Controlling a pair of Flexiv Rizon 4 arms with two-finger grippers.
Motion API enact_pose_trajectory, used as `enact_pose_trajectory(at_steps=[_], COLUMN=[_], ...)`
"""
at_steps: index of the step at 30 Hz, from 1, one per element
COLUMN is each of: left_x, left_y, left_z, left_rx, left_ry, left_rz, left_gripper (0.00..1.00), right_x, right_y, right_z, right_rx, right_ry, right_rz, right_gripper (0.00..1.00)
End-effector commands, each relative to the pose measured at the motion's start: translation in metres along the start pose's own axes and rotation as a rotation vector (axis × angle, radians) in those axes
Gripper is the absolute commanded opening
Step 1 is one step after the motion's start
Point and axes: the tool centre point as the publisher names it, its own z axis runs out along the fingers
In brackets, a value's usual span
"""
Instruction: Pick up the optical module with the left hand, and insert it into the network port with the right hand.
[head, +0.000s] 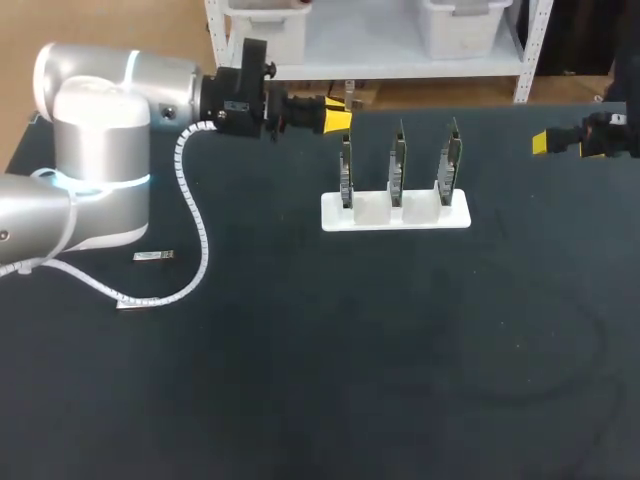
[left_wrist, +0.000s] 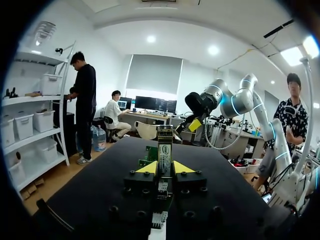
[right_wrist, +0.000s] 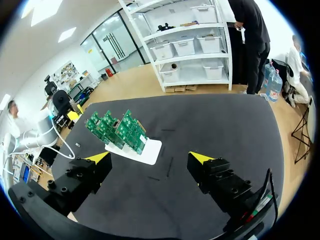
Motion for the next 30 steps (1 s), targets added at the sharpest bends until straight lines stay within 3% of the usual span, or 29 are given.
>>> enact_pose_trajectory(at_steps=[1,14,15,19,24,28,30], left_x=[0.004,0.004,0.004,0.004,0.004,0.004,0.004], left_y=[-0.002,-0.002,-0.002,-0.002,-0.002,-0.002,-0.002], left_z=[0.0,-0.001,-0.001,-0.001,-0.001,-0.001,-0.001], left_rx=[-0.005,-0.007,-0.007,-0.007,-0.007,-0.007,-0.007], left_ry=[-0.006,-0.008,-0.008,-0.008,-0.008,-0.008,-0.008], left_rz=[-0.016,-0.02,-0.02,-0.02,-0.02,-0.02,-0.02], left_gripper=[0.0,0.0,0.0,0.0,0.0,0.0,0.0], right_x=[0.0,0.0,-0.003,-0.033,-0.067,-0.072,-0.069], right_y=[0.001,0.001,0.0,0.006,0.029,0.053,0.061], right_z=[-0.001,-0.001,-0.003,0.004,0.036,0.057,0.062], right_rx=[0.007,0.007,0.004,-0.192,-0.396,-0.512,-0.484], right_ry=[-0.001,-0.001,0.013,0.063,0.135,0.165,0.179], right_rz=[0.001,0.001,-0.05,-0.282,-0.456,-0.518,-0.548], right_gripper=[1.0,1.0,1.0,1.0,1.0,1.0,1.0])
